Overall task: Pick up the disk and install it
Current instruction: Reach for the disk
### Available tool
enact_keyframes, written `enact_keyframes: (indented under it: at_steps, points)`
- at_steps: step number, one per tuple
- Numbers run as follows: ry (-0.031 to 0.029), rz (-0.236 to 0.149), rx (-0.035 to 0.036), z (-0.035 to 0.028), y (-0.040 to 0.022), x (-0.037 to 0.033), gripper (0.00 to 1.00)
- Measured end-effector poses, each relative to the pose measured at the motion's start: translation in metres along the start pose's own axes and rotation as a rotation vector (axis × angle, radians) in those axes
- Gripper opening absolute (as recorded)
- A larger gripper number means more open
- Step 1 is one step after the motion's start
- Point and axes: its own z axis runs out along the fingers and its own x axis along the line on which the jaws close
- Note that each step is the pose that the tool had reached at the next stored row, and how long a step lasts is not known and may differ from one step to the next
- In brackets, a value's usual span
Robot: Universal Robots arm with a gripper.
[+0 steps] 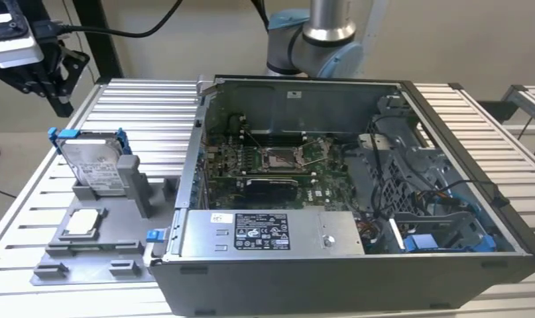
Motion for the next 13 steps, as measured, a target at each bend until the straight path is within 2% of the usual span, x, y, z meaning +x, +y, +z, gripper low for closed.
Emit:
enact_keyframes:
  at_steps: [9,13]
  points:
    - [0.0001,-0.005,-0.0001,-0.0002,0.0017,0.0248,0.0]
    - [0.0001,-0.005,-0.0001,-0.0002,0.0016,0.0283,0.0]
